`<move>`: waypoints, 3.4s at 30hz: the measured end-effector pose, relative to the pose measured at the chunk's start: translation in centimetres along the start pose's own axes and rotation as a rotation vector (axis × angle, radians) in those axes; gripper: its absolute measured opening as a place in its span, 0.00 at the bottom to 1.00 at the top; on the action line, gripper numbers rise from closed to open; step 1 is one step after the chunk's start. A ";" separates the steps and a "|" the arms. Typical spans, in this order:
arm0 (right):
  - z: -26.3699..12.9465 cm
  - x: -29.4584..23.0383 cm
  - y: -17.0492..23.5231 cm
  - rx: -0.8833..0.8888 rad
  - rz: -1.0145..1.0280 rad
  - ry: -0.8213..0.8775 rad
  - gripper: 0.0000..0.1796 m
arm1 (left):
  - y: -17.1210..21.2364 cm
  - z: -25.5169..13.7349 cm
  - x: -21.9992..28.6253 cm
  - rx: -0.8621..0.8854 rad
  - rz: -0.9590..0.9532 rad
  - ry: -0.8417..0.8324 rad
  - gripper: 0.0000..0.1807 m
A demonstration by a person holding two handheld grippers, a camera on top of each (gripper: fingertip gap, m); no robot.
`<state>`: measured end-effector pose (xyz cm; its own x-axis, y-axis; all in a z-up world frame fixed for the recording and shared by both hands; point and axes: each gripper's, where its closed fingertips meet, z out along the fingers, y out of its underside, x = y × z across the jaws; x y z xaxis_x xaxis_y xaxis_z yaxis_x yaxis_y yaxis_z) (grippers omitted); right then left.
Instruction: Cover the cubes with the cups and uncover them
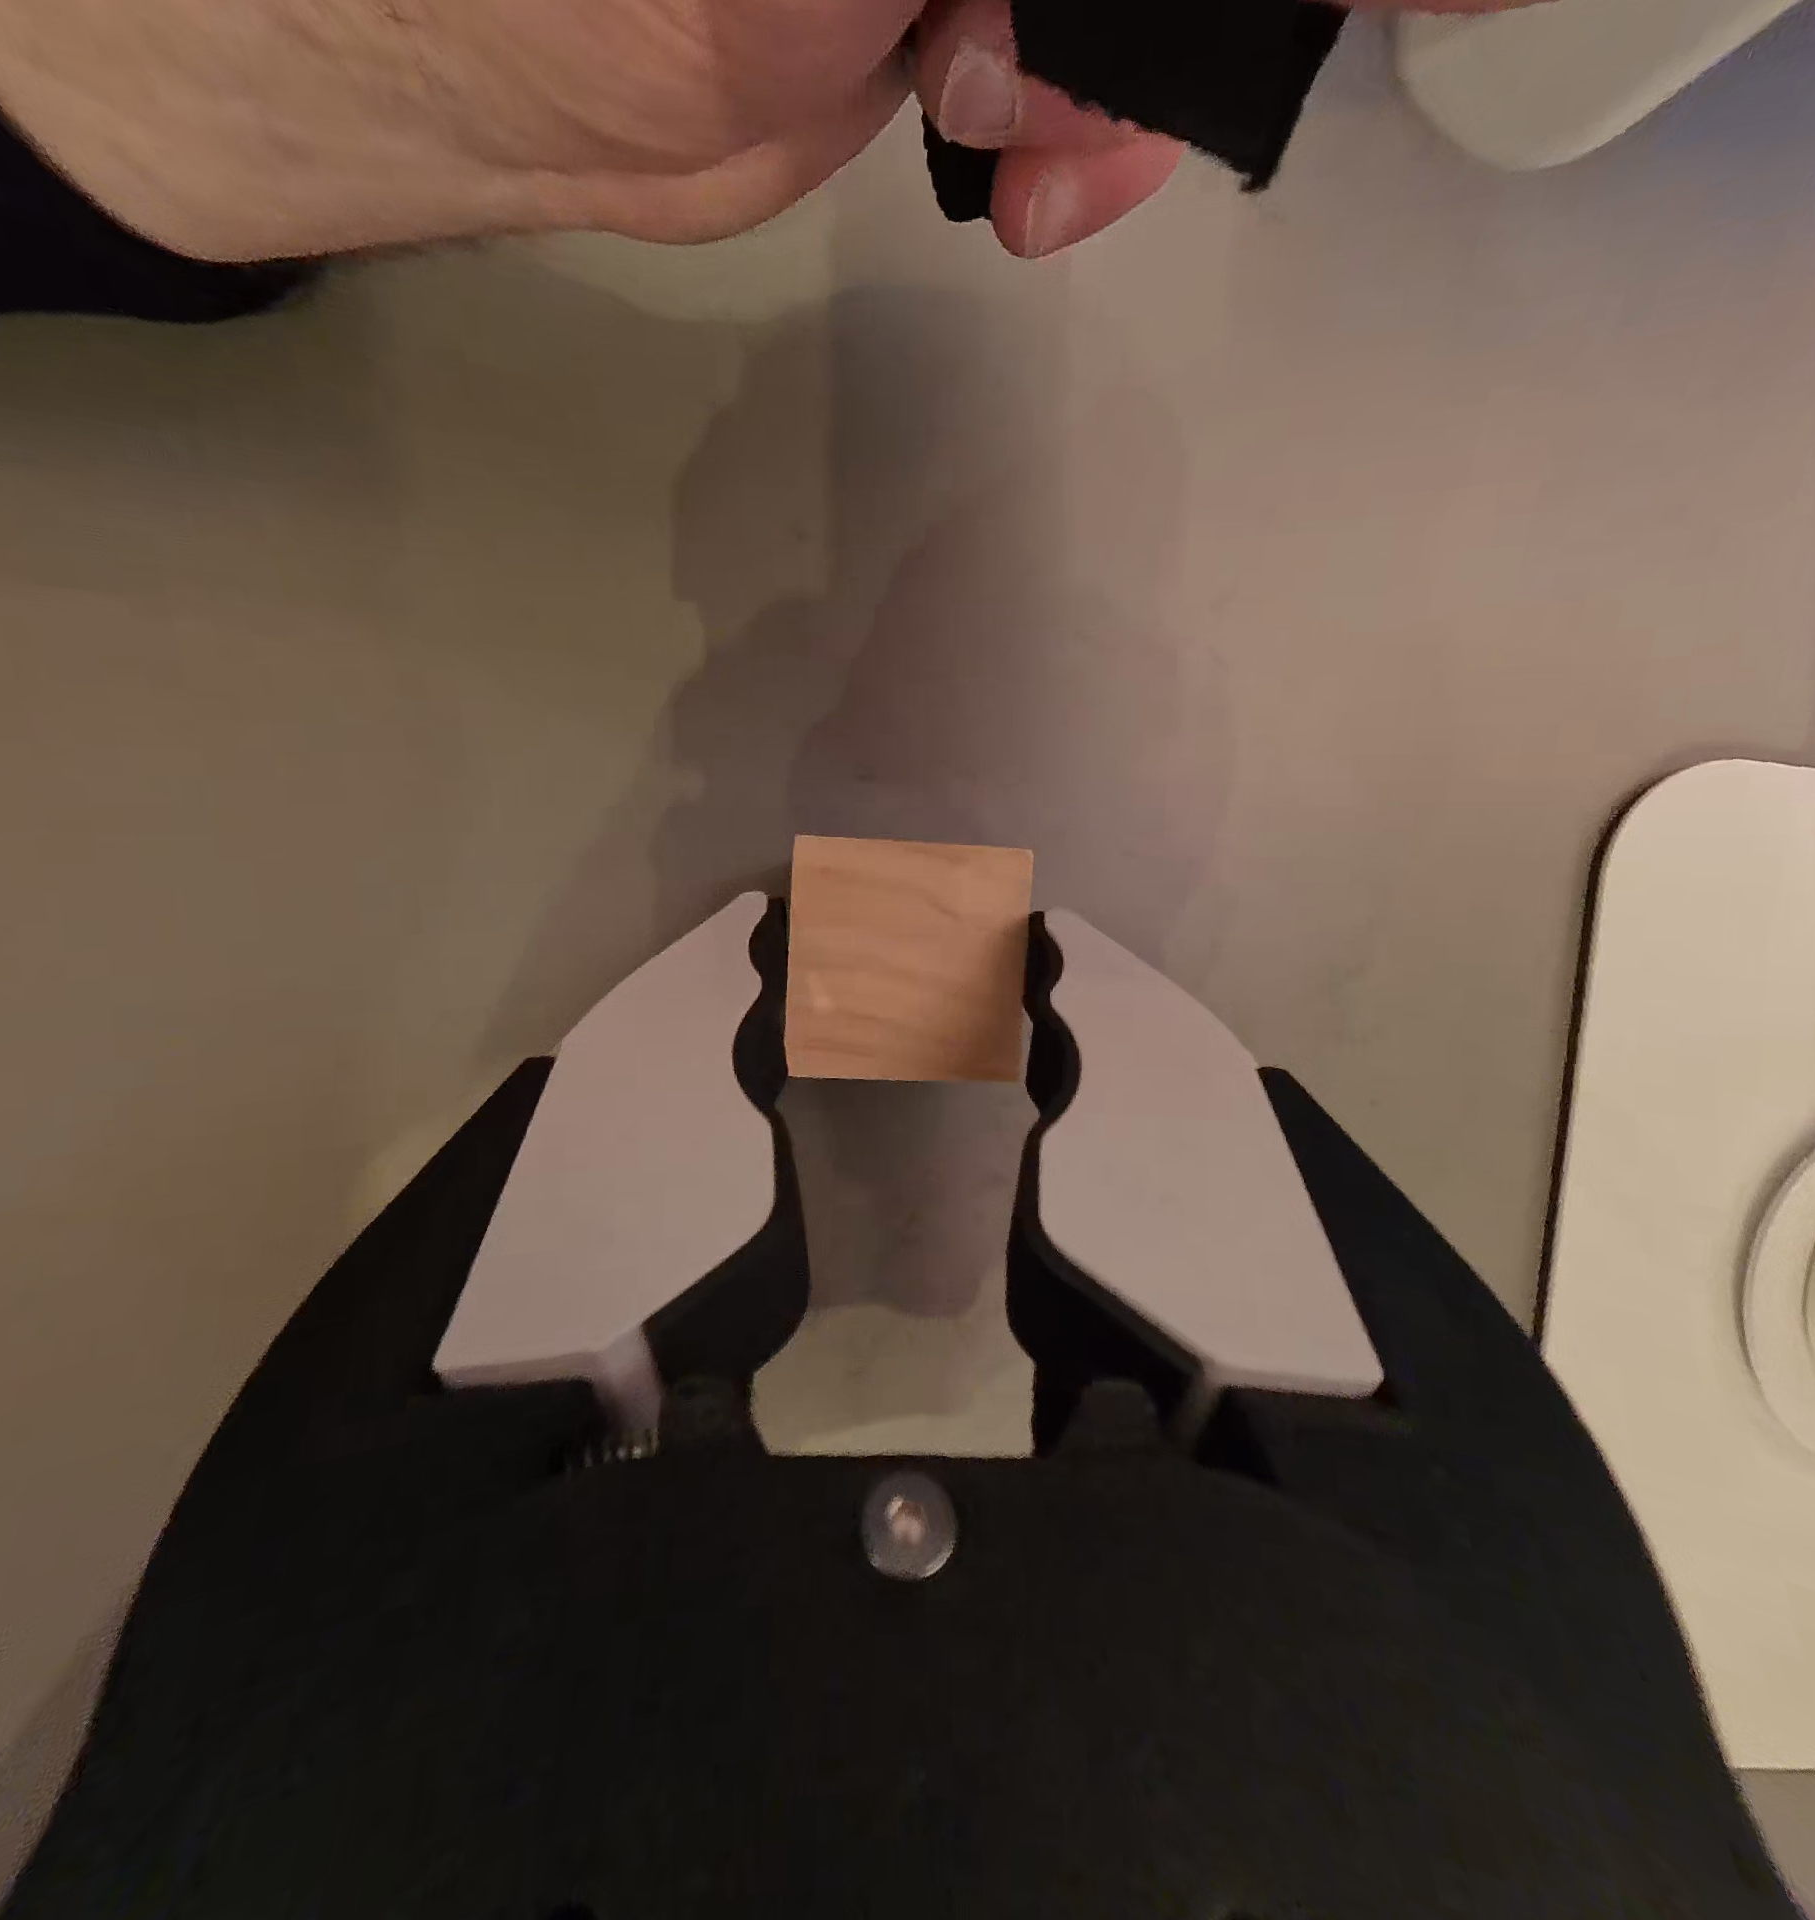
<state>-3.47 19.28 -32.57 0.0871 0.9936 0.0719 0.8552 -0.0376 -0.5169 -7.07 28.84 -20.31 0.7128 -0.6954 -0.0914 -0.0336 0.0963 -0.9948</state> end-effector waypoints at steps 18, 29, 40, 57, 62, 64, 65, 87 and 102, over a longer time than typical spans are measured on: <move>-28.8 13.0 18.4 -0.027 -0.028 0.286 0.25 | 0.1 0.2 0.2 0.000 -0.012 0.005 0.00; -29.6 20.0 33.7 -0.285 0.056 0.215 0.25 | 1.5 0.5 0.1 -0.041 -0.013 0.001 0.00; -25.0 22.3 40.0 -0.504 0.057 0.085 0.25 | 2.5 0.8 -0.2 -0.072 -0.020 -0.005 0.00; -24.0 23.0 42.2 -0.672 0.004 0.100 0.31 | 2.8 0.9 -0.1 -0.082 -0.022 0.002 0.00; -26.0 23.4 40.6 -0.665 0.011 0.176 0.36 | 2.8 0.9 -0.3 -0.083 -0.023 -0.004 0.00; -27.7 23.5 39.2 -0.646 -0.002 0.239 0.35 | 2.8 0.9 -0.3 -0.081 -0.025 -0.005 0.00; -28.5 23.2 38.4 -0.631 -0.001 0.267 0.34 | 2.8 0.9 -0.3 -0.080 -0.024 -0.006 0.00; -23.6 4.0 22.8 -0.097 0.011 0.620 0.00 | 1.3 0.6 0.3 -0.034 -0.005 -0.002 0.00; -20.2 7.4 14.8 0.361 0.420 0.894 0.00 | 2.1 2.6 0.9 -0.090 -0.048 -0.087 0.00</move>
<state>20.18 23.95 -22.50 0.8122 0.4626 0.3556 0.4790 -0.1809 -0.8590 -4.66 30.32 -22.39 0.7731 -0.6328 -0.0437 -0.0580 -0.0020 -0.9983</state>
